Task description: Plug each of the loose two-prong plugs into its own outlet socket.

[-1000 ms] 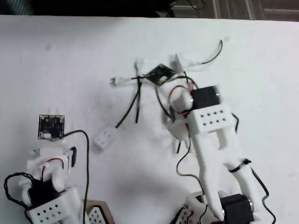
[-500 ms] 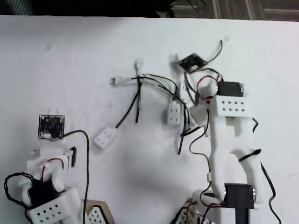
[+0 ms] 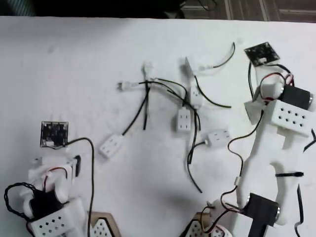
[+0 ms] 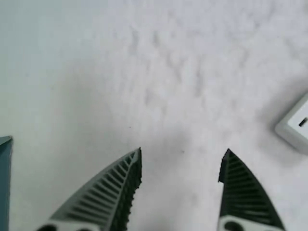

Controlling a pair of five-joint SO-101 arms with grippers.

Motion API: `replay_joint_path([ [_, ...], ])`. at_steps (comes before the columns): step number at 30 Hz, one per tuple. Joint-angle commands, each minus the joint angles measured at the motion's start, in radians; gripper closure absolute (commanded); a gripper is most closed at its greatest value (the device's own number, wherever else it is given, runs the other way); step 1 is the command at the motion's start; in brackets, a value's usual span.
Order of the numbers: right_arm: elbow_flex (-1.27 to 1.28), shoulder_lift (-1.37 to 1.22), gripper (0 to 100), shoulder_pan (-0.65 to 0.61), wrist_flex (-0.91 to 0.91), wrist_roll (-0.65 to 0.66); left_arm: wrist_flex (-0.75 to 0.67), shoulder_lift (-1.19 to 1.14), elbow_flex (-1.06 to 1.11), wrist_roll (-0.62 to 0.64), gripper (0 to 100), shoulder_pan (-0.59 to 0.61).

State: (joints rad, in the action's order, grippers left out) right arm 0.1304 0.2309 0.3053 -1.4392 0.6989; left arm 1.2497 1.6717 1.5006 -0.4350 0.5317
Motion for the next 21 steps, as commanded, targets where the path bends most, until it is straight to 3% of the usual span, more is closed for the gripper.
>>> replay_joint_path([
  [1, -0.041, 0.007, 98.1, -0.035, -0.042, 0.008, 0.003, 0.007, -0.005, 0.003, 74, 0.004],
  [7, 0.064, 0.005, 98.1, -0.209, -0.077, 0.005, 0.003, 0.007, -0.005, 0.003, 74, 0.004],
  [14, 0.232, 0.005, 96.6, -0.344, 0.091, 0.005, 0.003, 0.007, -0.005, 0.003, 74, 0.007],
  [21, 0.238, 0.013, 69.0, -0.372, 0.087, -0.130, 0.003, 0.007, -0.003, 0.003, 74, 0.007],
])
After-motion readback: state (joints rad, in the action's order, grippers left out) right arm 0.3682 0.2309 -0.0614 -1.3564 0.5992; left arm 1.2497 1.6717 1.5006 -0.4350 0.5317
